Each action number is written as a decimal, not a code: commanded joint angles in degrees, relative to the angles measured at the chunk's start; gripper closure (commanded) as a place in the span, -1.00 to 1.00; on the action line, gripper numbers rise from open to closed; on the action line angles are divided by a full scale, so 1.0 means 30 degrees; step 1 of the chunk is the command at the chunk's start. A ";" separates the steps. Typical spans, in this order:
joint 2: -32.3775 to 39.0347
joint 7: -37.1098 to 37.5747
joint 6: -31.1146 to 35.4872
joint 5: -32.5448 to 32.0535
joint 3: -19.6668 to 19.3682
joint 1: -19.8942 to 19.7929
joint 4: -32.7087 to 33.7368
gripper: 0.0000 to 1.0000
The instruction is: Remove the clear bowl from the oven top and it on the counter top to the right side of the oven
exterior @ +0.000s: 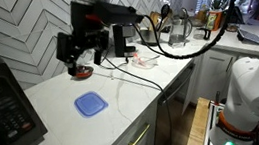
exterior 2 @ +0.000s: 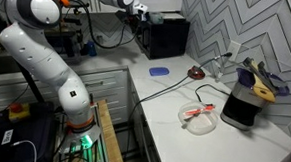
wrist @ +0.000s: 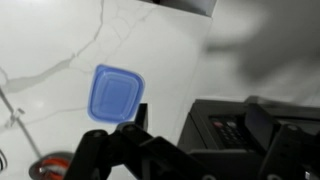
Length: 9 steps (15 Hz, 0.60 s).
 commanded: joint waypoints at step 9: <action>0.4918 0.0194 0.1762 -0.8390 0.1231 0.0892 0.7808 -1.00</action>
